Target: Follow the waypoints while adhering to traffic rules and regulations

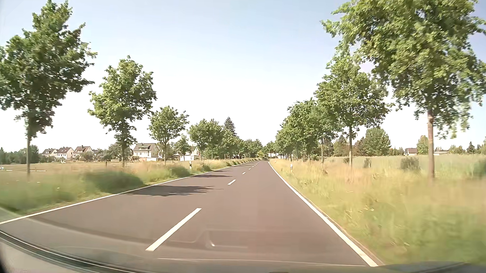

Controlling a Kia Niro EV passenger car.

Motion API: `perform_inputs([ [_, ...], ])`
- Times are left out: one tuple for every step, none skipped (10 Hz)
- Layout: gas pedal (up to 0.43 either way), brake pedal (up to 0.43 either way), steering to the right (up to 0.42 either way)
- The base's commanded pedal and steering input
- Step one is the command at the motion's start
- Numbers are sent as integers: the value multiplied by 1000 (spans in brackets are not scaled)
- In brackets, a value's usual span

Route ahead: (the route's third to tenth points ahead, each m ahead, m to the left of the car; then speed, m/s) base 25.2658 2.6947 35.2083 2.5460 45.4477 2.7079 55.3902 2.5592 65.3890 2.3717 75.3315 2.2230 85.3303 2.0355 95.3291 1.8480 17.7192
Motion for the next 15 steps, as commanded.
perform_inputs([
  [0, 24, -3],
  [0, 24, -3],
  [0, 24, -3],
  [0, 24, -3],
  [0, 24, -2],
  [0, 24, -1],
  [0, 24, 1],
  [0, 24, 3],
  [0, 24, 4],
  [0, 24, 3],
  [0, 24, 4],
  [0, 24, 4],
  [0, 24, 3],
  [0, 24, 3],
  [0, 24, 3],
])
